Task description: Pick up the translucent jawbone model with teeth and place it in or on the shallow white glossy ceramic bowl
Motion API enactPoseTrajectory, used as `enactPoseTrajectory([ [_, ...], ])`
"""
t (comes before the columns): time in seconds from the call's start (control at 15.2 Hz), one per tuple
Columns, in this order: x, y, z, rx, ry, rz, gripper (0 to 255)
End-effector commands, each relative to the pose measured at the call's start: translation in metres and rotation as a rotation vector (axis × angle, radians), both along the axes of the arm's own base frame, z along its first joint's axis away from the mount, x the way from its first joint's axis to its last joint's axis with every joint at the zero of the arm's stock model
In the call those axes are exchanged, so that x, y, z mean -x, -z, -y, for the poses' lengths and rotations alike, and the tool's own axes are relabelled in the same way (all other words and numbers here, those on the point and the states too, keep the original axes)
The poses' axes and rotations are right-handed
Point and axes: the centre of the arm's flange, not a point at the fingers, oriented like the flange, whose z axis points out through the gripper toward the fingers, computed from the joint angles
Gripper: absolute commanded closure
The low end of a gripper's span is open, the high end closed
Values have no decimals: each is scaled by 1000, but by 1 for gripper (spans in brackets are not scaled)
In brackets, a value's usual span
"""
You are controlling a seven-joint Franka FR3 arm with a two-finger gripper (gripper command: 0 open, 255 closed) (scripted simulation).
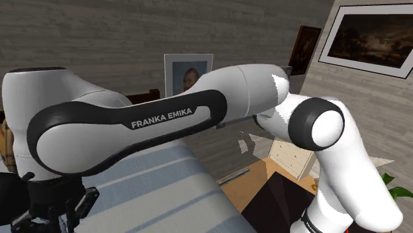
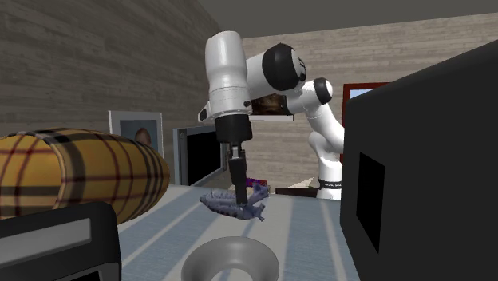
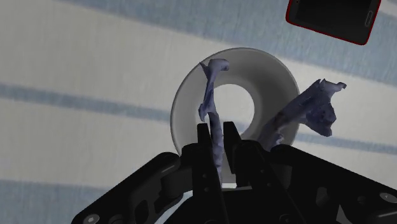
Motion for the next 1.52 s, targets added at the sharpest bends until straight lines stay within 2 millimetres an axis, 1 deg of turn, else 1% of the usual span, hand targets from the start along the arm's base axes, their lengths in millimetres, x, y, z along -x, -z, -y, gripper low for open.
enactPoseTrajectory([
  [0.0,-3,0,-37,1,2,0,255],
  [0.92,-3,74,-37,1,2,0,255],
  [1.45,-3,75,-37,1,2,0,255],
])
